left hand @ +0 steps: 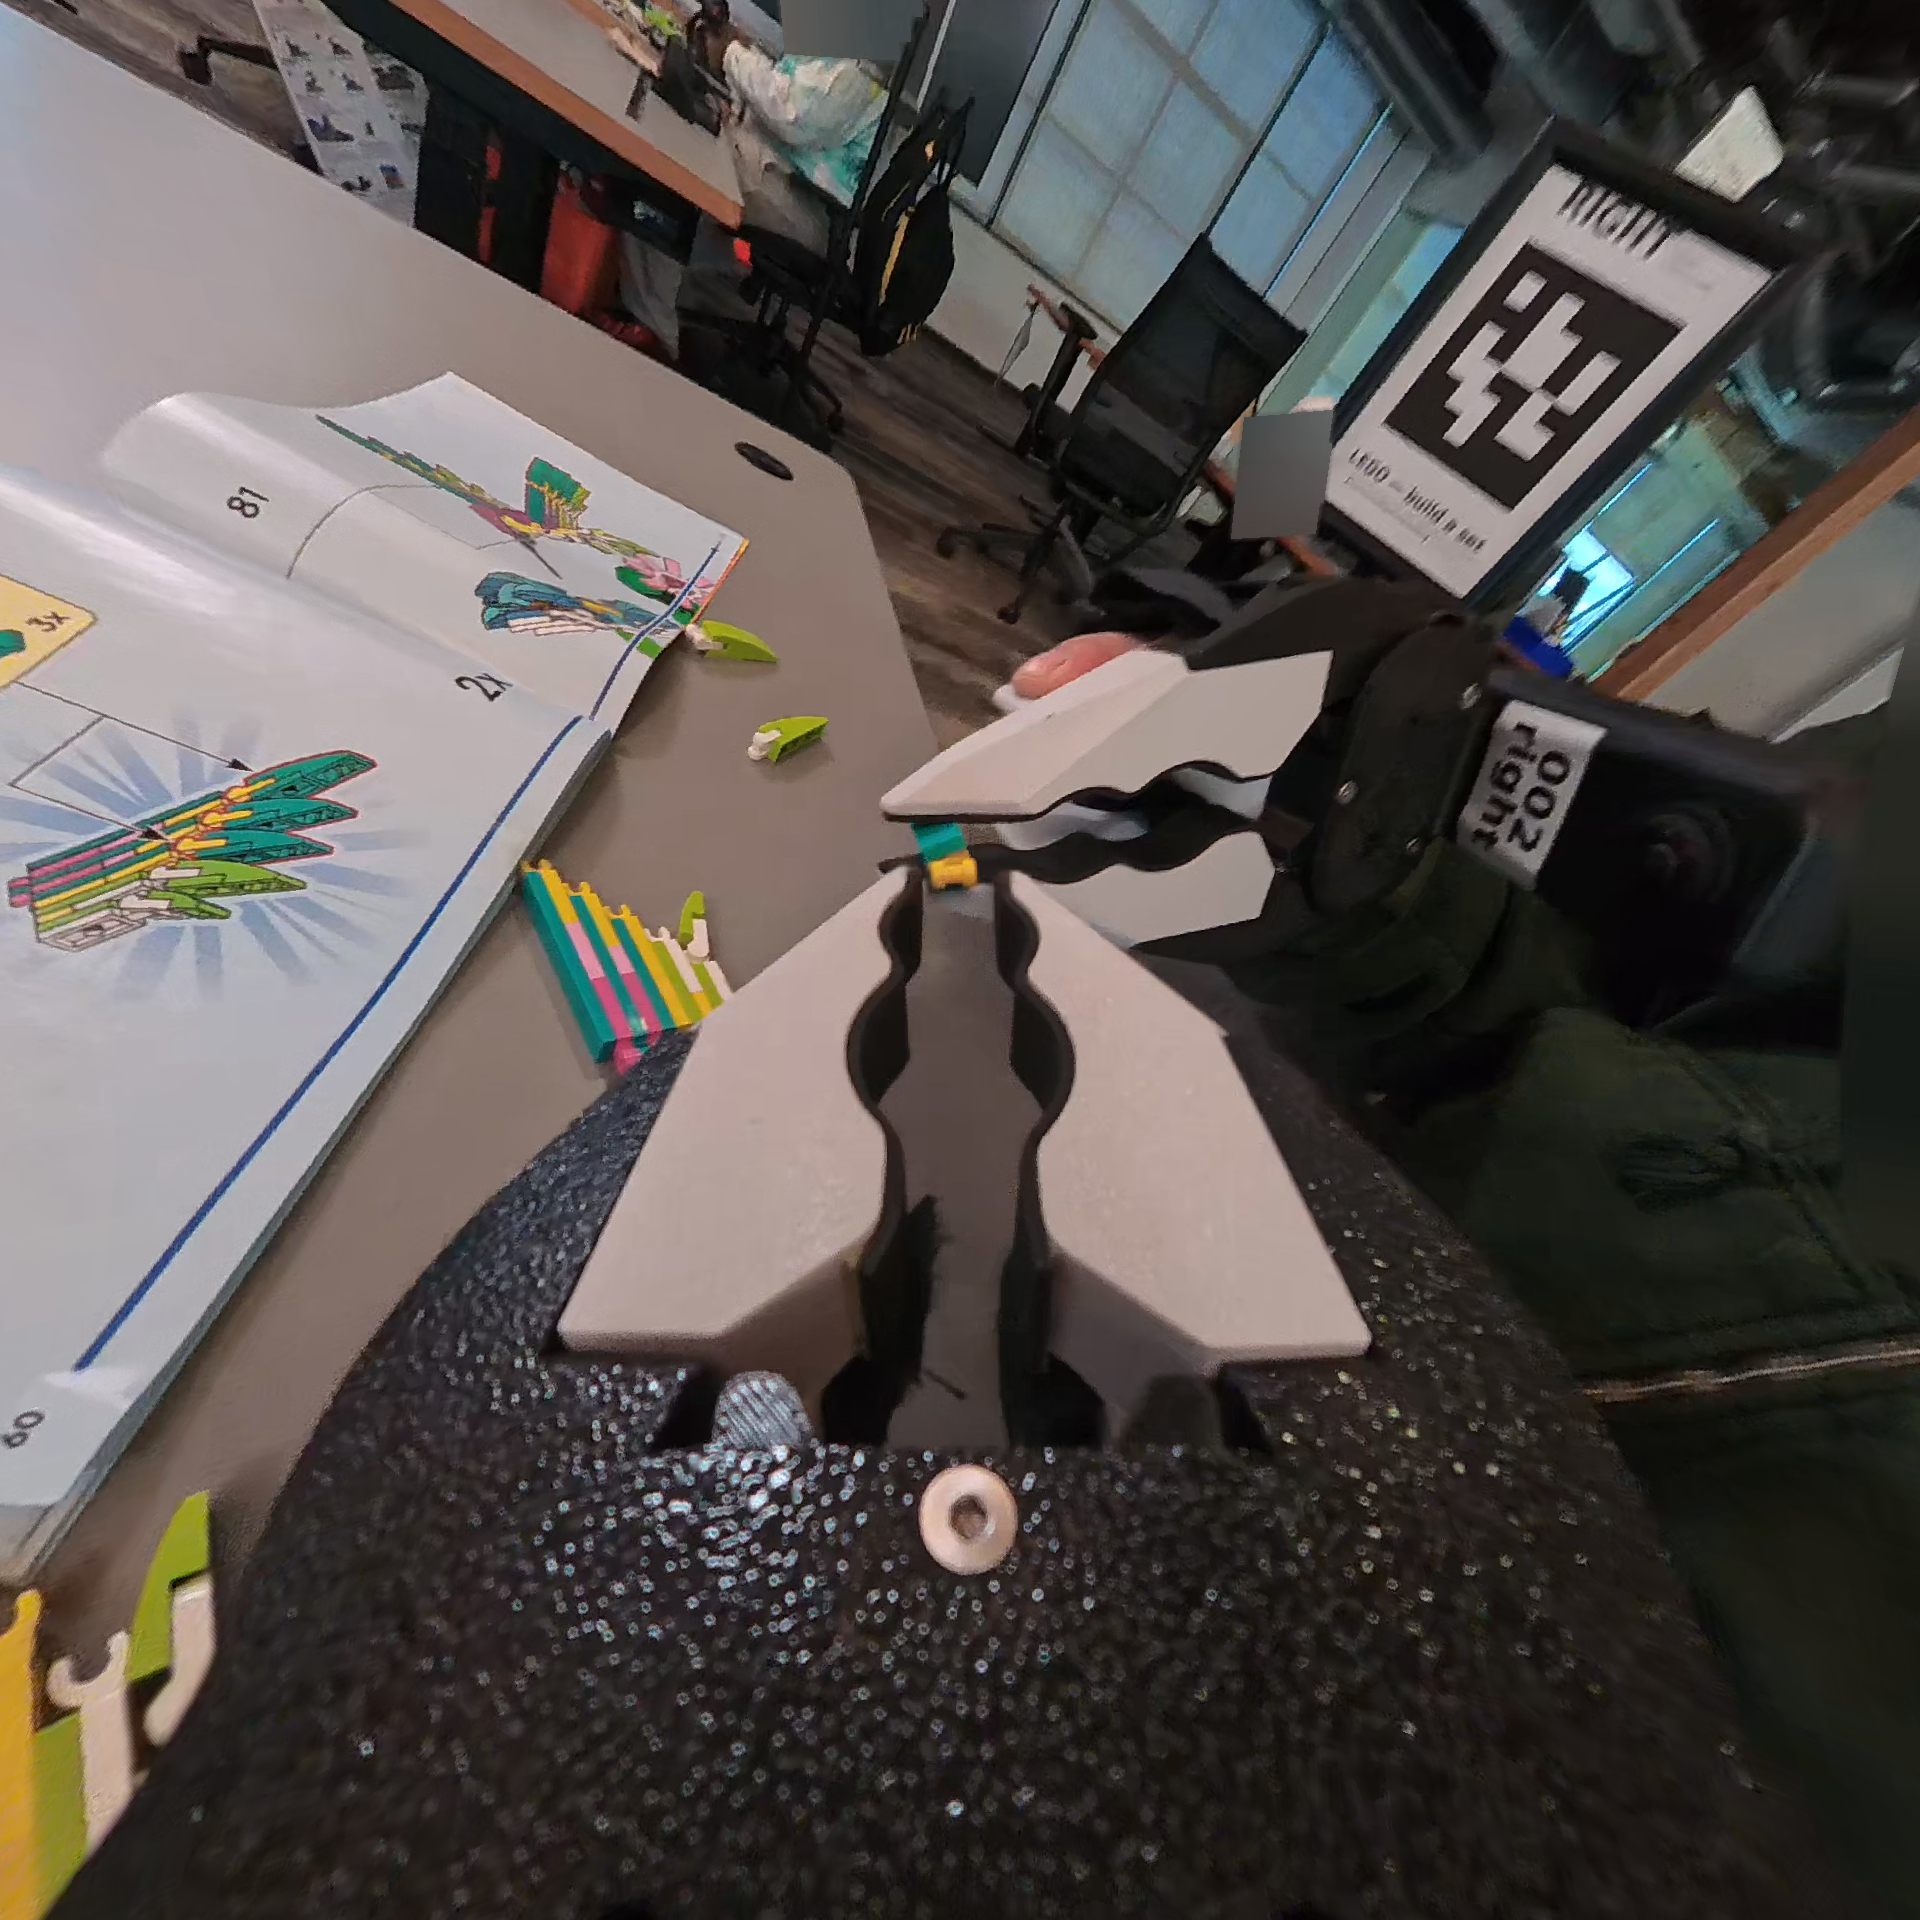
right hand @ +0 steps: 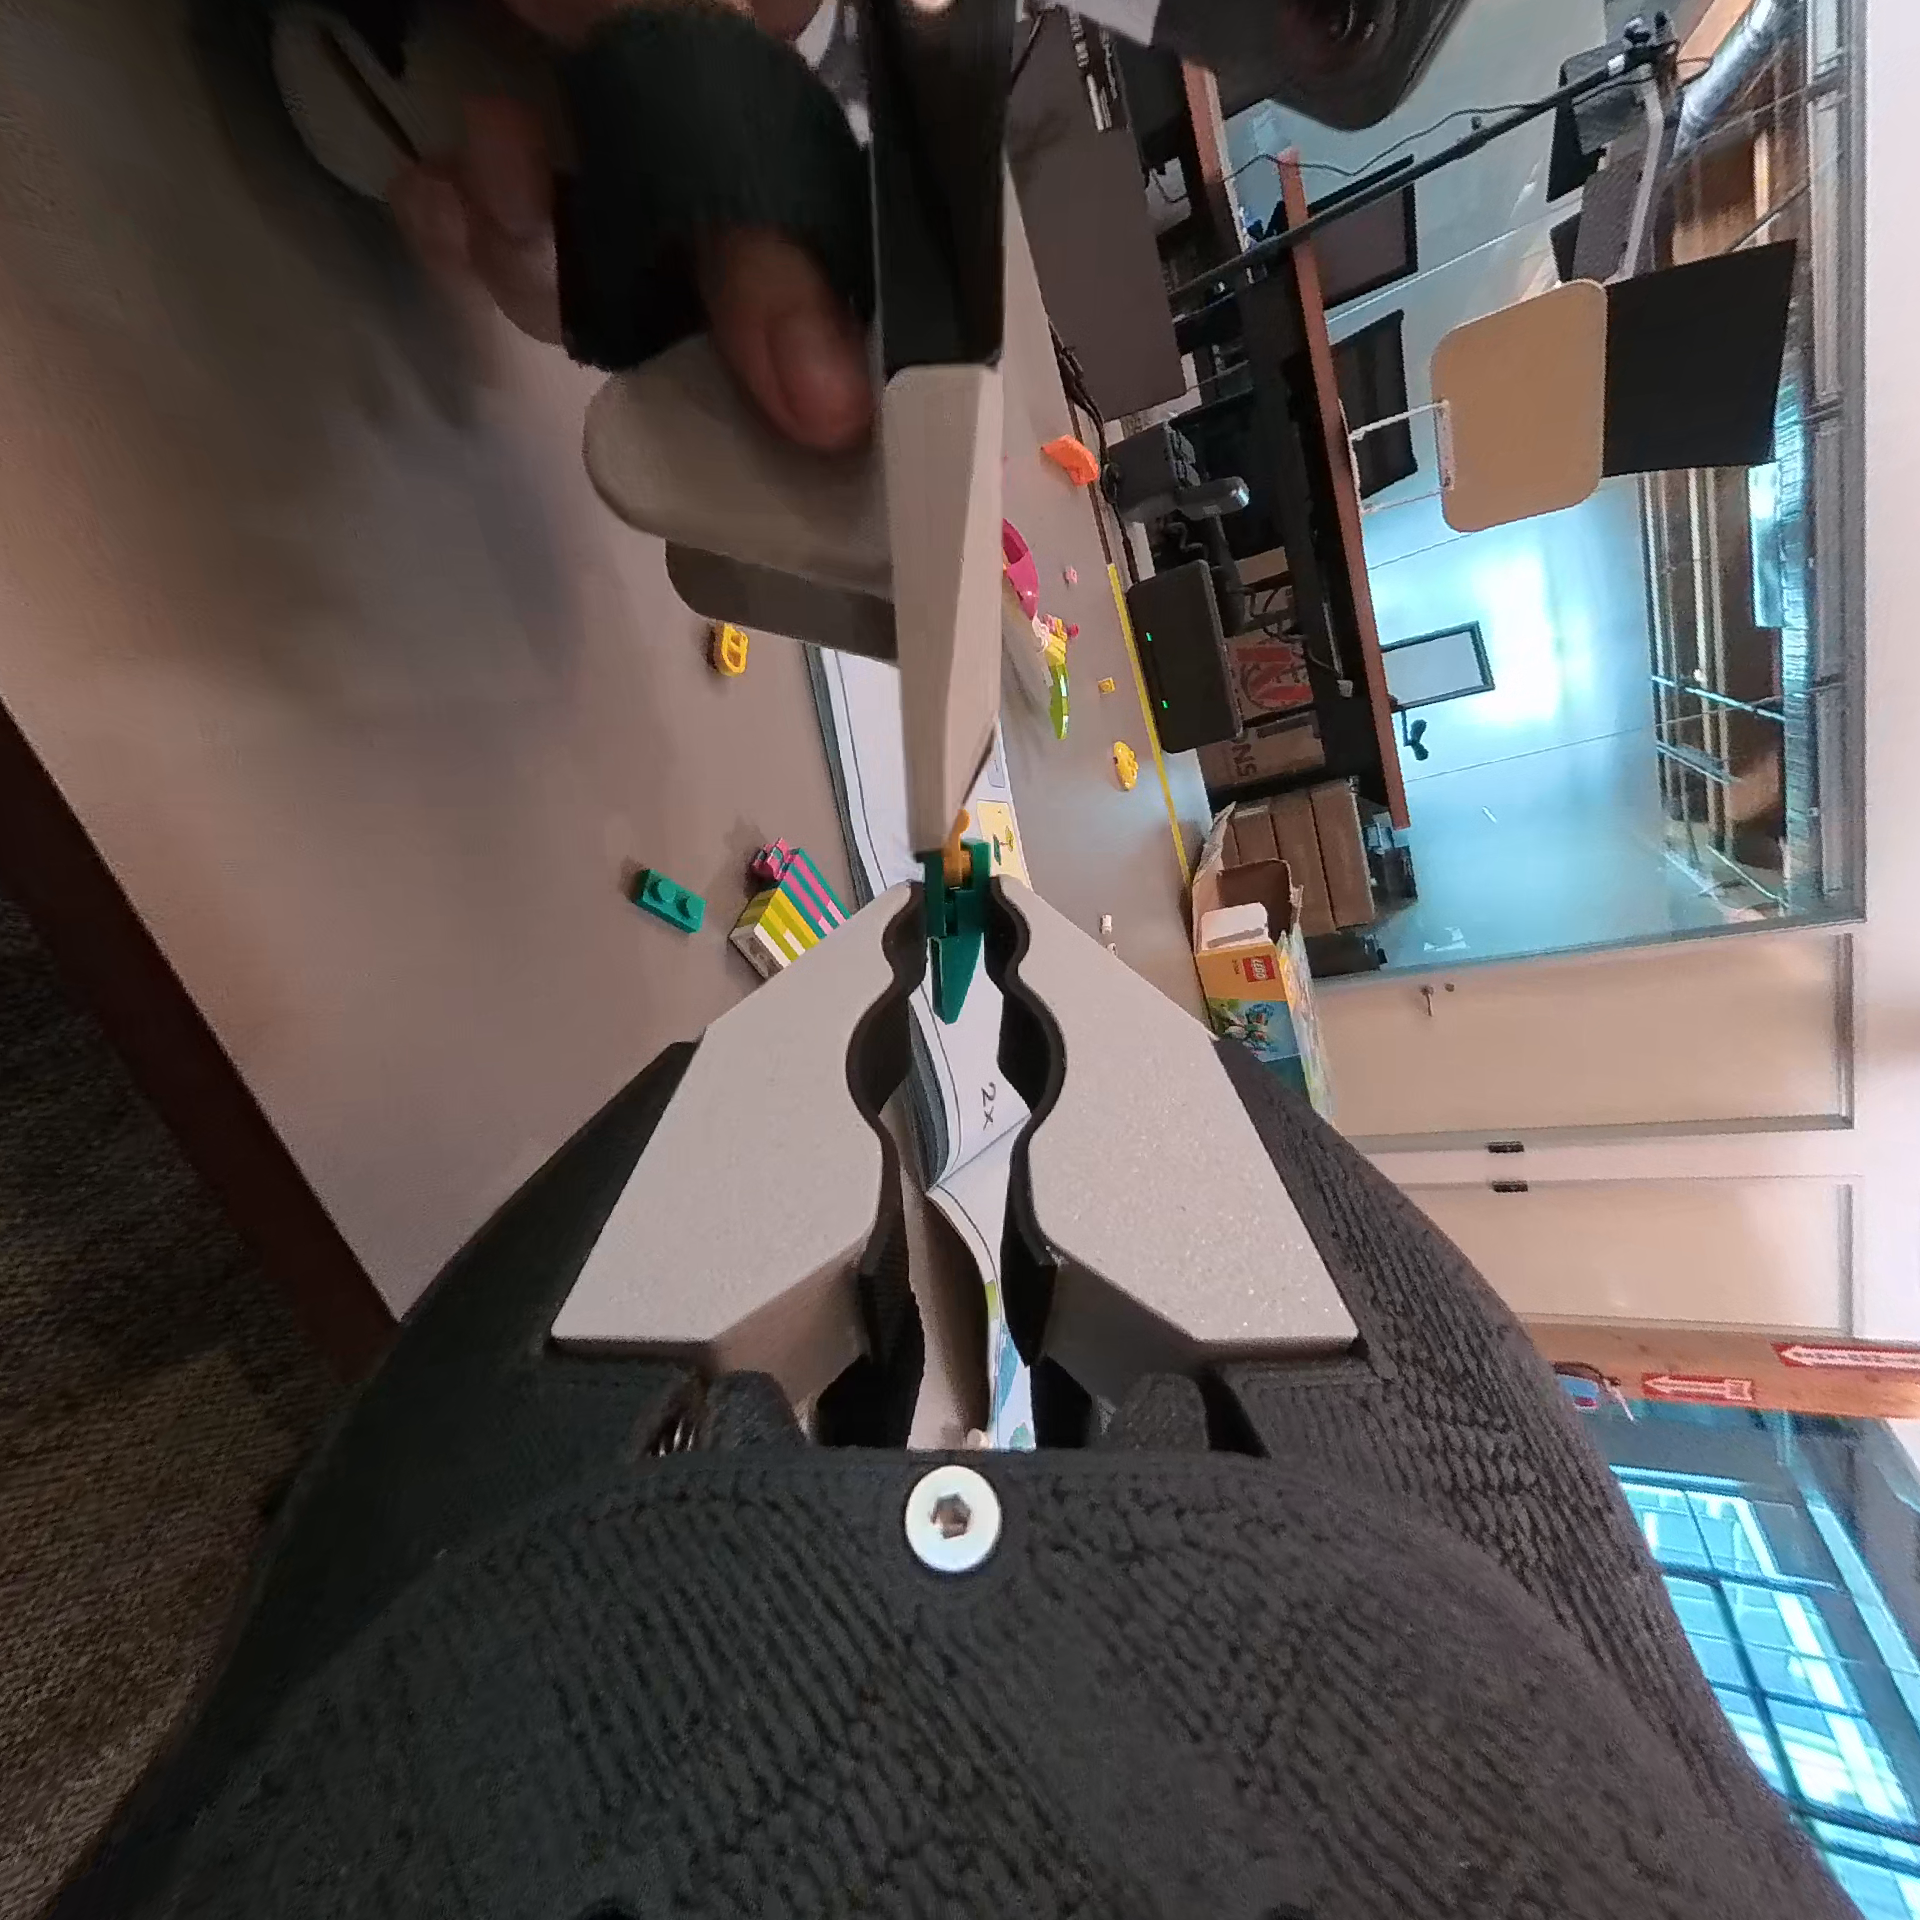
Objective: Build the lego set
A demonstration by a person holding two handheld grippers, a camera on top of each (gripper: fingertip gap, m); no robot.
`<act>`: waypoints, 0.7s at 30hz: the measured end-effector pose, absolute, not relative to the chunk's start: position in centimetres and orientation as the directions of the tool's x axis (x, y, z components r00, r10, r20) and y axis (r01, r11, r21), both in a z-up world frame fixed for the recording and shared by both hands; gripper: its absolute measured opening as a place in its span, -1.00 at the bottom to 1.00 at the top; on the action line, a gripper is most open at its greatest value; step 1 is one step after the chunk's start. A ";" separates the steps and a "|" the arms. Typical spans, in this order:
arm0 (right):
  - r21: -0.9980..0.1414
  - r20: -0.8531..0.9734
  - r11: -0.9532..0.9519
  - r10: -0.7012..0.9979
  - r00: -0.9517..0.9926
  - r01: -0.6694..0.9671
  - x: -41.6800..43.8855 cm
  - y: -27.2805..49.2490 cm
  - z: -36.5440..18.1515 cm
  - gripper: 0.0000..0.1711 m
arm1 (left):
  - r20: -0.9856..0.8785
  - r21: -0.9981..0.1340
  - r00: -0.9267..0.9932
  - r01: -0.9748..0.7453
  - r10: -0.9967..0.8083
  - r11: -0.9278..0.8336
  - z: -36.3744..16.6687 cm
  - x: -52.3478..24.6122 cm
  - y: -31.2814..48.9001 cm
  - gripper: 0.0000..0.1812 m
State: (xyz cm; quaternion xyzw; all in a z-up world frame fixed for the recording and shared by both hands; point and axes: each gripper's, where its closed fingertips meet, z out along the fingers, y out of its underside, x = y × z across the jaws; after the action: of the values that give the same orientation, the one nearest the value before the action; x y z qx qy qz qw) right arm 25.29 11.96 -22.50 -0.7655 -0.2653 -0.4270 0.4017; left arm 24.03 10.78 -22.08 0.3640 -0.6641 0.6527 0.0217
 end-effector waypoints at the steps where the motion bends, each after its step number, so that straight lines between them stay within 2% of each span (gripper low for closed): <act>1: -0.386 0.868 -0.536 0.065 0.493 0.750 25.3 12.0 -22.6 -0.88 | 0.516 -0.846 -0.732 -0.515 -0.444 -0.135 -21.9 24.0 10.9 -0.87; 13: -0.362 0.886 -0.535 0.057 0.460 0.763 24.9 12.3 -22.4 -0.90 | 0.454 -0.874 -0.734 -0.476 -0.504 -0.094 -22.2 24.1 10.9 -0.94; 17: -0.253 0.948 -0.541 0.029 0.318 0.802 24.9 12.4 -21.6 -0.89 | 0.520 -0.846 -0.718 -0.509 -0.463 -0.159 -21.7 24.0 11.0 -0.94; 21: -0.055 0.995 -0.546 0.036 0.090 0.836 24.7 12.5 -20.9 -0.88 | 0.549 -0.832 -0.722 -0.519 -0.421 -0.196 -21.1 23.9 11.1 -0.94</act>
State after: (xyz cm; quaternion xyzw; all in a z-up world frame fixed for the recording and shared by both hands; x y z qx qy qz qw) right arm 24.74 12.52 -20.92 -0.6548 -0.3329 -0.5869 0.3406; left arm 23.90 11.12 -21.12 0.3713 -0.6329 0.6784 0.0359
